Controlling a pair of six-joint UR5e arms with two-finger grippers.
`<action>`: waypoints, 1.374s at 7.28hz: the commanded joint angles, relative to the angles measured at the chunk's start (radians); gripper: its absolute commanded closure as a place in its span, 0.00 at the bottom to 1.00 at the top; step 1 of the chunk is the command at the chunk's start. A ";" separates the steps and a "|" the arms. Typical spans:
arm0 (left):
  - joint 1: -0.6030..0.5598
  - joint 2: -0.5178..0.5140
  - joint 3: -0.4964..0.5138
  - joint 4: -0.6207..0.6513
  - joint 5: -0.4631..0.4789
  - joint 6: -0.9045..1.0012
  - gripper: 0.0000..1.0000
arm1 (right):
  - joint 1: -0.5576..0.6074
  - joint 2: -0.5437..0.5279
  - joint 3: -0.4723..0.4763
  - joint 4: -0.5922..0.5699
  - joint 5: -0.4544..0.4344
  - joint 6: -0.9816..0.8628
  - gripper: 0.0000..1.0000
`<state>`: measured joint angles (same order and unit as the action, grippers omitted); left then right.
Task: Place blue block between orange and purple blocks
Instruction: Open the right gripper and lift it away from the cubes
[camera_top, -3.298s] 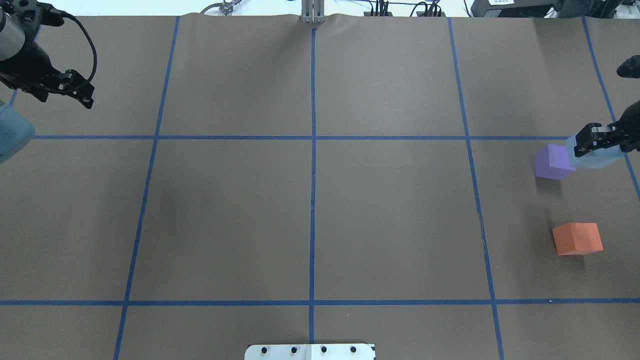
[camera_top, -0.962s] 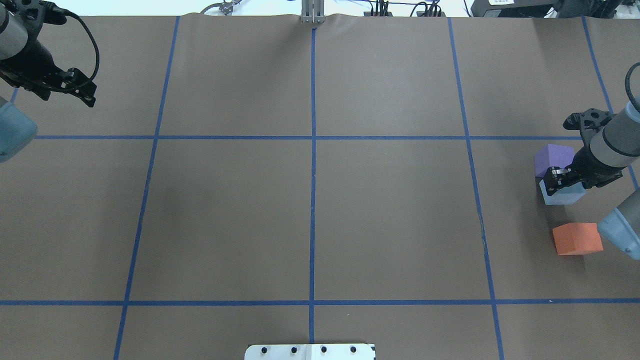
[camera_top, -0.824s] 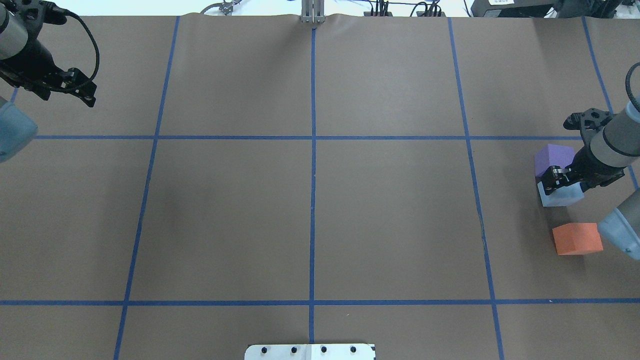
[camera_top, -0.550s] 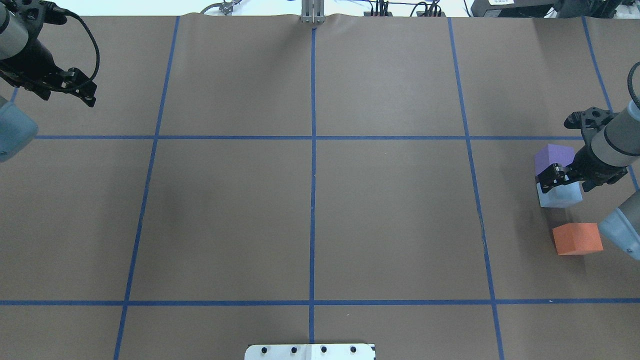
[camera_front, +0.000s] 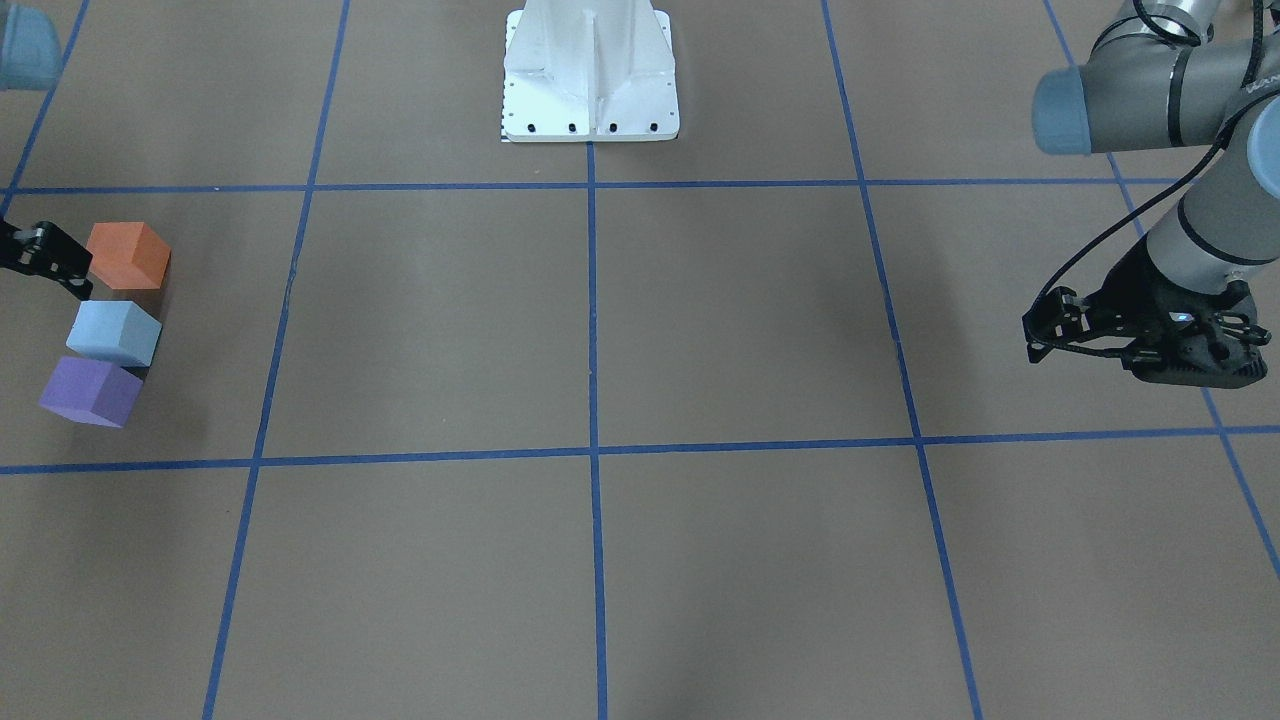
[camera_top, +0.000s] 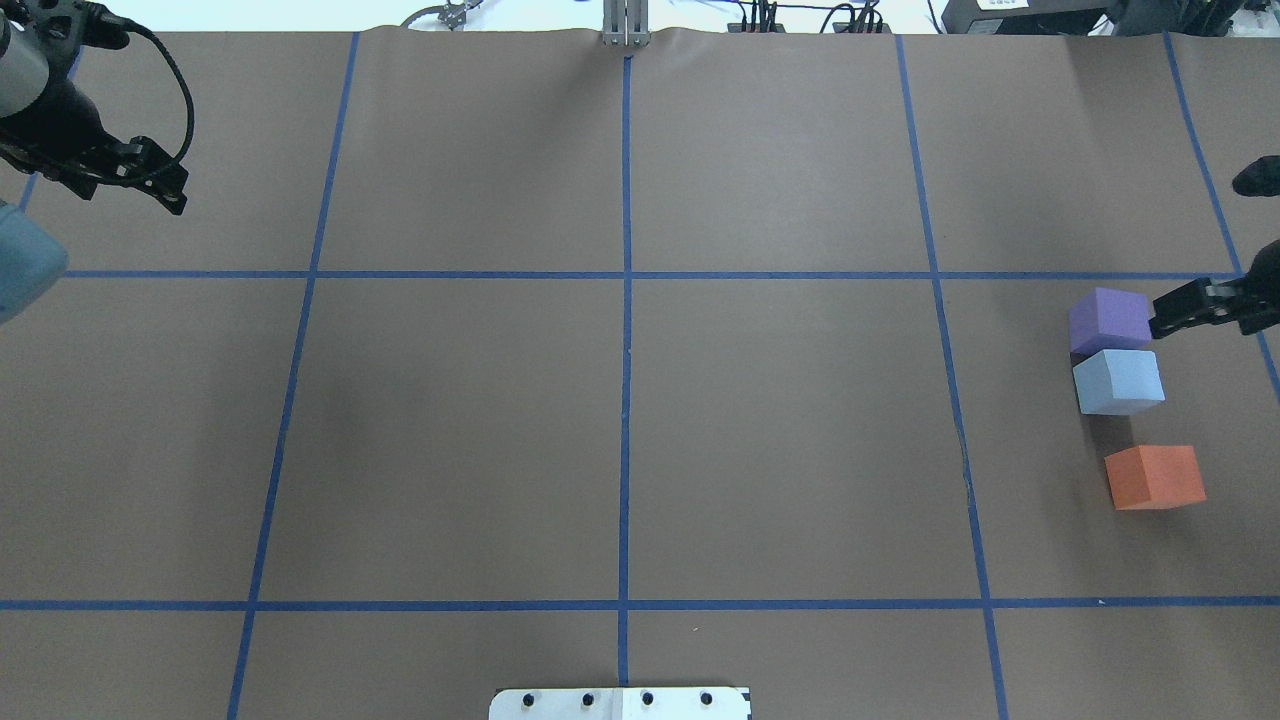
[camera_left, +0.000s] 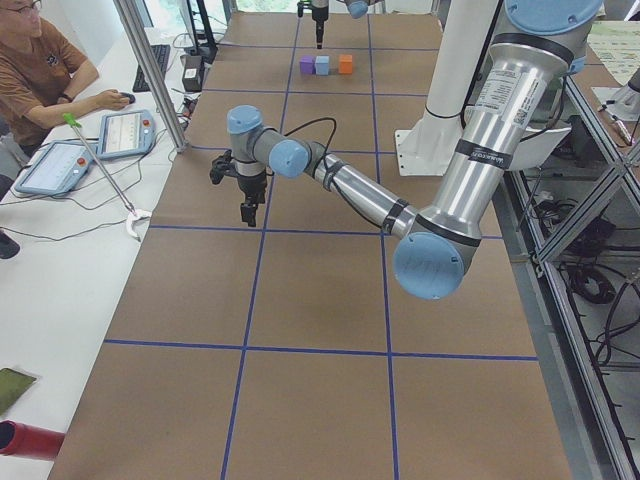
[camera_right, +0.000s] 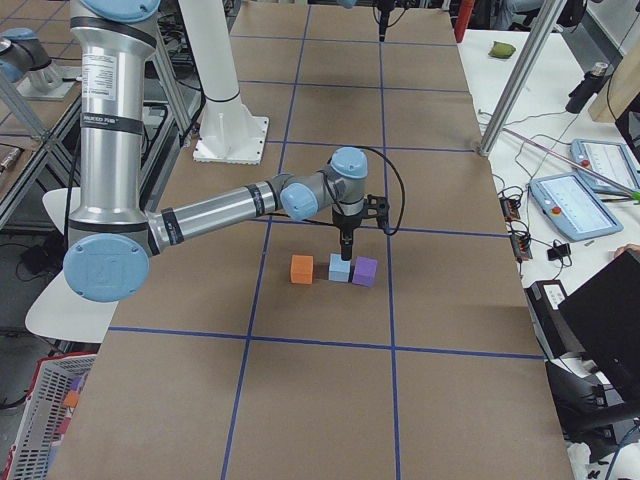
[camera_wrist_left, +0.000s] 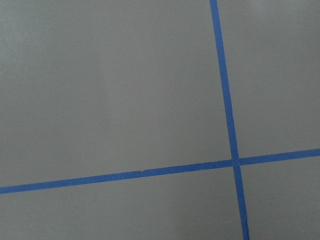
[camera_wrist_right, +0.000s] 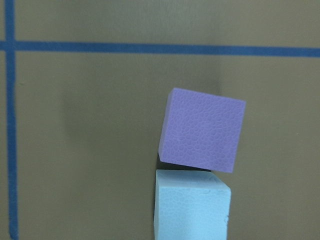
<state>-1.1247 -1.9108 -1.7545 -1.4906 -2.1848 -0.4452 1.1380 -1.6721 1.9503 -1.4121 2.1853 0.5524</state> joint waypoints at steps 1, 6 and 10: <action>-0.064 0.099 -0.061 0.001 -0.003 0.202 0.00 | 0.209 -0.040 -0.066 -0.043 0.068 -0.388 0.00; -0.365 0.349 -0.025 -0.019 -0.018 0.548 0.00 | 0.463 -0.075 -0.209 -0.067 0.218 -0.681 0.00; -0.417 0.354 0.111 -0.157 -0.018 0.523 0.00 | 0.471 -0.070 -0.208 -0.077 0.212 -0.651 0.00</action>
<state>-1.5306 -1.5587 -1.6806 -1.6040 -2.1981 0.0865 1.6076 -1.7424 1.7393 -1.4844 2.3931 -0.1189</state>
